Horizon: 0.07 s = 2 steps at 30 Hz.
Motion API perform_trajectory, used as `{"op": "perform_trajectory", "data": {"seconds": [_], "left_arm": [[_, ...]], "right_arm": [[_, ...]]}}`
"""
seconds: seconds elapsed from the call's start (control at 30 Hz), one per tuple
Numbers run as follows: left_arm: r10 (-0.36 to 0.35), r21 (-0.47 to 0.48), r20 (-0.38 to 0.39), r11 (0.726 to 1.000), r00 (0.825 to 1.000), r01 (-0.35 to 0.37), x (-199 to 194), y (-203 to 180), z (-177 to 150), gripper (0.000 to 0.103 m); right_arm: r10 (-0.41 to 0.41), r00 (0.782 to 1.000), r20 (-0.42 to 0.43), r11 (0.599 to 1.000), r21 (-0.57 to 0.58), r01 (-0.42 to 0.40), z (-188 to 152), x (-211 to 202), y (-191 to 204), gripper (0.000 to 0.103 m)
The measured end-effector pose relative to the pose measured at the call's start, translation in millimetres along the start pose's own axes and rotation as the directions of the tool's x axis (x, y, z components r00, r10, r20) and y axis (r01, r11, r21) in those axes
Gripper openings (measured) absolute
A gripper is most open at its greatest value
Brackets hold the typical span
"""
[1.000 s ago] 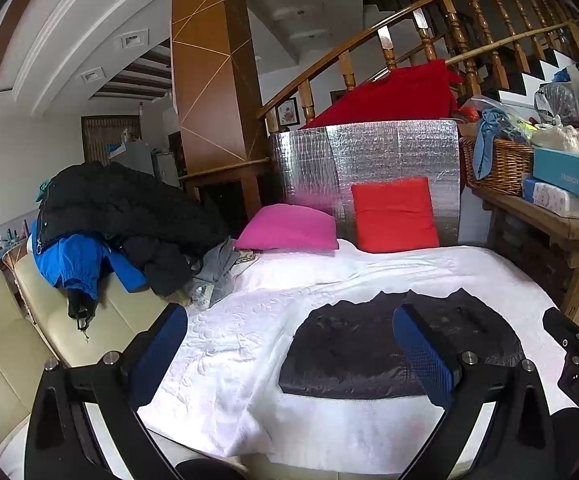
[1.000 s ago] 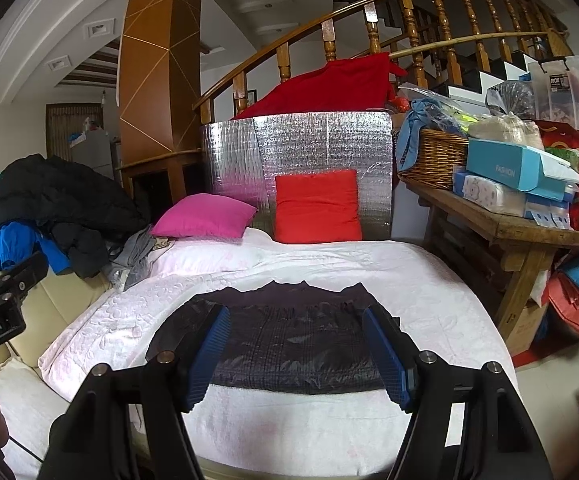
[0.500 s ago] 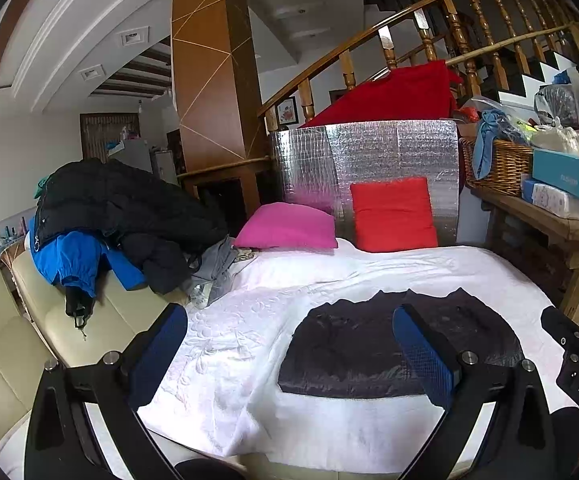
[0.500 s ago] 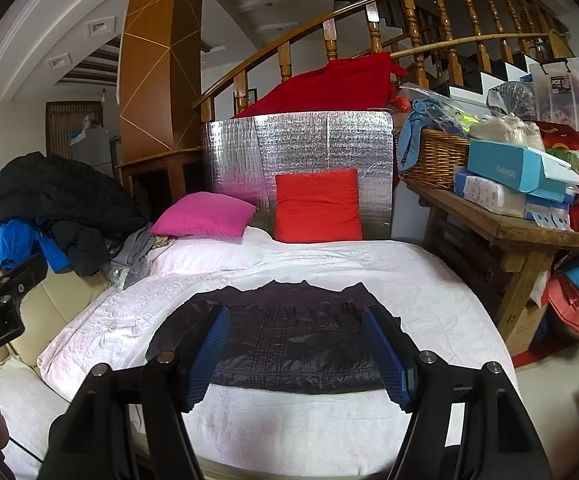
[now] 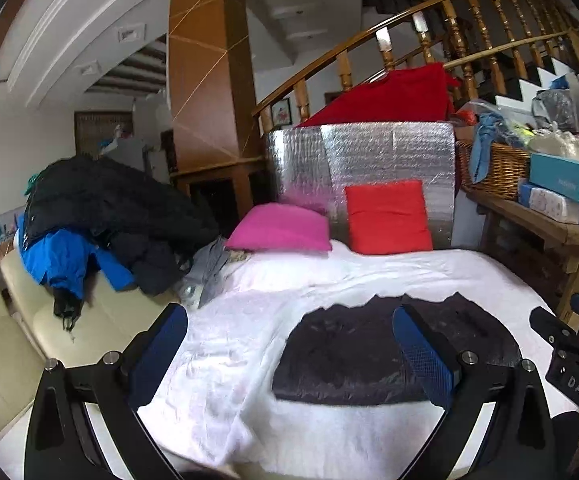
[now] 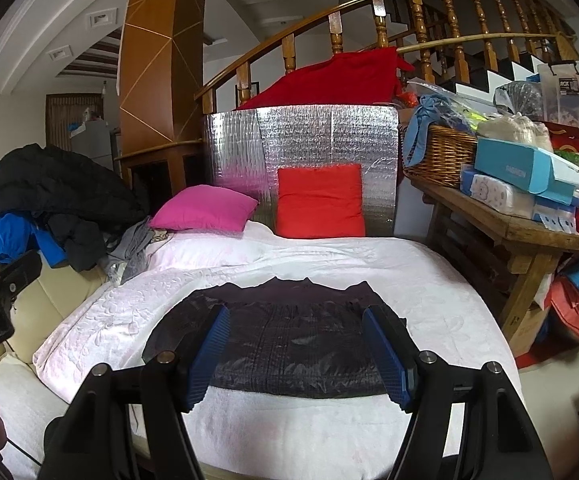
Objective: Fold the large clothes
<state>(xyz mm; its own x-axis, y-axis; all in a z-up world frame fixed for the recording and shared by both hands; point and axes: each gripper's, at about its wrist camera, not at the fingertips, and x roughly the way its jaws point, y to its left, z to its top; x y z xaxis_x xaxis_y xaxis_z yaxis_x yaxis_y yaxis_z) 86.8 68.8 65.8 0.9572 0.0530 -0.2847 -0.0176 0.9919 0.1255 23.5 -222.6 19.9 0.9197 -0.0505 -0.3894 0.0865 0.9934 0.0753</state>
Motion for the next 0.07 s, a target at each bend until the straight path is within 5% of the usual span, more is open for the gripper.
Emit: {"op": "perform_trajectory", "data": {"seconds": [0.07], "left_arm": [[0.031, 0.014, 0.017, 0.999, 0.999, -0.032, 9.5, -1.5, 0.3, 0.102]], "right_arm": [[-0.004, 1.000, -0.009, 1.000, -0.005, 0.004, 3.6, 12.2, -4.5, 0.073]]}}
